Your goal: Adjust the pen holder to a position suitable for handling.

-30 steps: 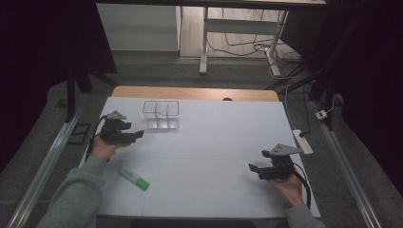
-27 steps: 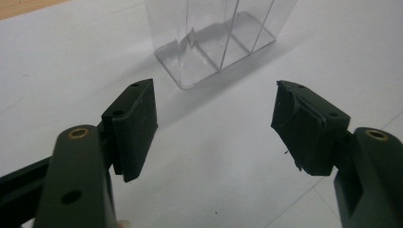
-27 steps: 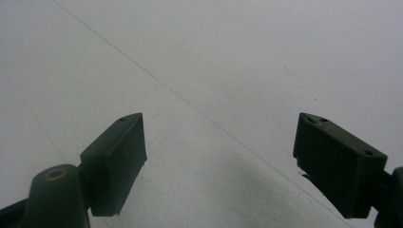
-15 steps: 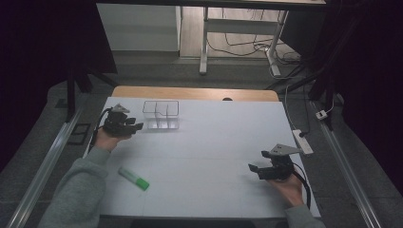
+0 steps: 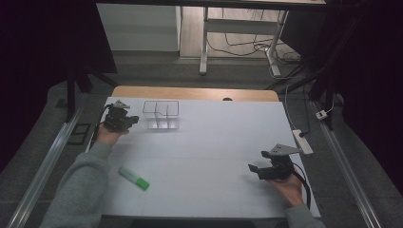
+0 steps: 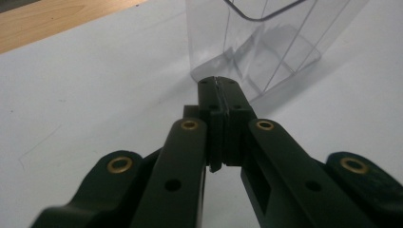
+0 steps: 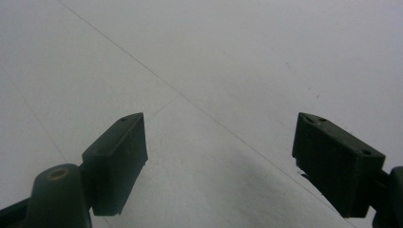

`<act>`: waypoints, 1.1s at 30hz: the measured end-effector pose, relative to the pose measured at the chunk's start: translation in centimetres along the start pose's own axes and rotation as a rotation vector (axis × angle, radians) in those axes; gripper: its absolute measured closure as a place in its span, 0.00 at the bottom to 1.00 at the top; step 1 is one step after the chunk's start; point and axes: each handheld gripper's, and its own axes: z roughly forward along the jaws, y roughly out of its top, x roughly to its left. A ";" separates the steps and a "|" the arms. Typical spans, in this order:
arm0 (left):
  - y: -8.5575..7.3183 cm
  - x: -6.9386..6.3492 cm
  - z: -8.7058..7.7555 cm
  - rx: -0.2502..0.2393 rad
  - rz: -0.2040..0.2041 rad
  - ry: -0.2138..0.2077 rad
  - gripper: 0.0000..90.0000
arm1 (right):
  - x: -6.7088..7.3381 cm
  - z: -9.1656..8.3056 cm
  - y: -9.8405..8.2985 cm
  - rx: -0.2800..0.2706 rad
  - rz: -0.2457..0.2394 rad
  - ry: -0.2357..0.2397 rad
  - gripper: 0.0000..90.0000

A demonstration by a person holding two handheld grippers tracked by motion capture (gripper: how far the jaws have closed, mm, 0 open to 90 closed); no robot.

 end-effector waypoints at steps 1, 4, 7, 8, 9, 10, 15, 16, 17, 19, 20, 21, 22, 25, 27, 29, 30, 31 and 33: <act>0.1 0.0 0.3 0.000 0.003 0.009 0.99 | 0.0 0.0 0.0 0.001 -0.001 -0.001 0.20; 0.3 0.2 0.6 0.002 -0.001 0.015 0.99 | 0.0 0.0 0.0 0.001 -0.002 0.000 0.20; 0.6 0.5 1.1 0.008 -0.011 0.019 0.99 | 0.0 0.0 0.0 0.001 -0.002 -0.001 0.20; 0.8 0.6 1.4 0.014 -0.017 0.023 0.99 | 0.0 0.0 0.0 0.002 -0.003 -0.002 0.20; 0.8 0.6 1.4 0.014 -0.017 0.023 0.99 | 0.0 0.0 0.0 0.002 -0.003 -0.002 0.20; 1.0 0.8 1.7 0.012 -0.024 0.024 0.99 | 0.0 0.0 0.0 0.003 -0.004 -0.003 0.20; 1.3 0.9 2.2 0.015 -0.030 0.022 0.99 | 0.0 0.0 0.0 0.003 -0.004 -0.001 0.20; 1.4 0.9 2.5 0.023 -0.022 0.023 0.99 | 0.0 0.0 0.0 0.003 -0.005 -0.002 0.20; 1.4 0.9 2.5 0.023 -0.022 0.023 0.99 | 0.0 0.0 0.0 0.003 -0.005 -0.003 0.20; 1.5 1.1 2.7 0.025 -0.027 0.023 0.99 | 0.0 0.0 0.0 0.006 -0.008 -0.003 0.20; 1.5 1.1 2.7 0.025 -0.027 0.023 0.99 | 0.0 0.0 0.0 0.005 -0.008 -0.003 0.20; 1.5 1.1 2.8 0.025 -0.032 0.023 0.99 | 0.0 0.0 0.0 0.005 -0.008 -0.003 0.20; 1.5 1.2 2.9 0.024 -0.034 0.021 0.99 | 0.0 0.0 0.0 0.008 -0.008 -0.007 0.20; 1.6 1.4 3.1 0.027 -0.040 0.021 0.99 | 0.0 0.0 0.0 0.006 -0.005 -0.007 0.20; 1.7 1.4 3.3 0.029 -0.038 0.022 0.99 | 0.0 0.0 0.0 0.006 -0.006 -0.008 0.20; 1.7 1.5 3.4 0.030 -0.039 0.020 0.99 | 0.0 0.0 0.0 0.006 -0.009 -0.010 0.20; 1.7 1.5 3.6 0.034 -0.037 0.017 0.99 | 0.0 0.0 0.0 0.005 -0.006 -0.010 0.20; 1.7 1.5 3.6 0.034 -0.037 0.017 0.99 | 0.0 0.0 0.0 0.005 -0.006 -0.011 0.20; 1.7 1.5 3.8 0.035 -0.040 0.013 0.99 | 0.0 0.0 0.0 0.005 -0.006 -0.012 0.20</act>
